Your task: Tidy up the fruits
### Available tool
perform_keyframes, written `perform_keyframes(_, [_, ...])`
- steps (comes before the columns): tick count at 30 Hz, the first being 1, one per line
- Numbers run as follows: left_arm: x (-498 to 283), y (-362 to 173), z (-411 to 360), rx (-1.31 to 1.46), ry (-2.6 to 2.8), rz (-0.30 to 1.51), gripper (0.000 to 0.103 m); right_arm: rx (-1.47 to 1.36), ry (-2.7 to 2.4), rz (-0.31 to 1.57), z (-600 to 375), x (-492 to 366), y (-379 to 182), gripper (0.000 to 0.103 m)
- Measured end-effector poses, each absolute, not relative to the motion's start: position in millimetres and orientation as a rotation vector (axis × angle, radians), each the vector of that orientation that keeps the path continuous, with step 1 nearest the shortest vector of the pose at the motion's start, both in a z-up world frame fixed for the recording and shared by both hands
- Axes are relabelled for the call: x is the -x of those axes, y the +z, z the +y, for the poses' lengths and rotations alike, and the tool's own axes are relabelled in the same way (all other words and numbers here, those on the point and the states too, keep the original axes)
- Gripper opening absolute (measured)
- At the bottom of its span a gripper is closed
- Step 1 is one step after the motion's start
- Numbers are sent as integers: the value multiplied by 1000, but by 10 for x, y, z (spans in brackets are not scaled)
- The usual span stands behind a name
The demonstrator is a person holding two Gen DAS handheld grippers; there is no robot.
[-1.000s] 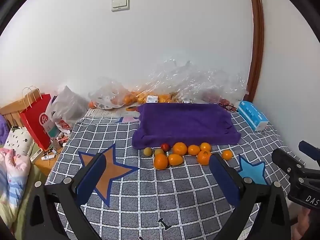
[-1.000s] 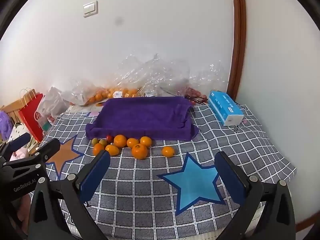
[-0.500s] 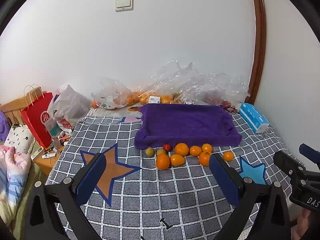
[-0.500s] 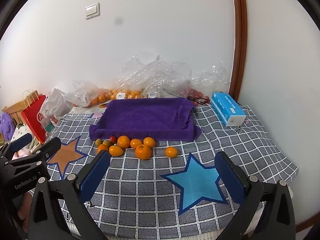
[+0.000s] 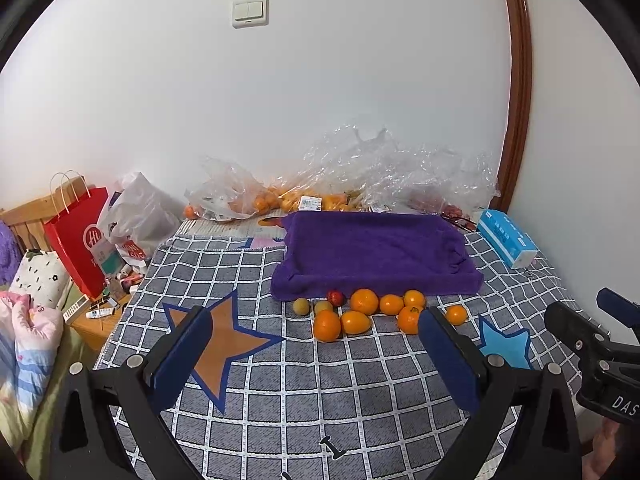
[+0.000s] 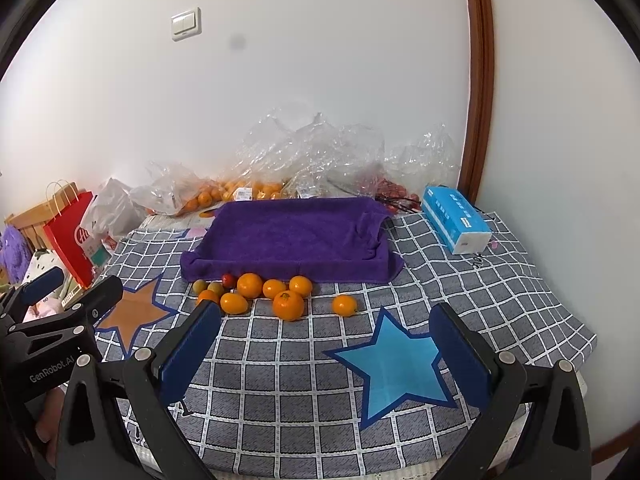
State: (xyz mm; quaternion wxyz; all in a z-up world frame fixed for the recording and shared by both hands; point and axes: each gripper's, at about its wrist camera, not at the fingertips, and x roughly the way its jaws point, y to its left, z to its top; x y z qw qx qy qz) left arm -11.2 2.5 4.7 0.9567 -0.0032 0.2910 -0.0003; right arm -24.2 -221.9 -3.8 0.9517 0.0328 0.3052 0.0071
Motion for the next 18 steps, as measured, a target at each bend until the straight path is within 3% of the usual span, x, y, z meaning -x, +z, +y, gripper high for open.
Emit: perform_keyframes(18, [107,65,52,9,1,586,103,-71,20,612,-2157,266,-4,103])
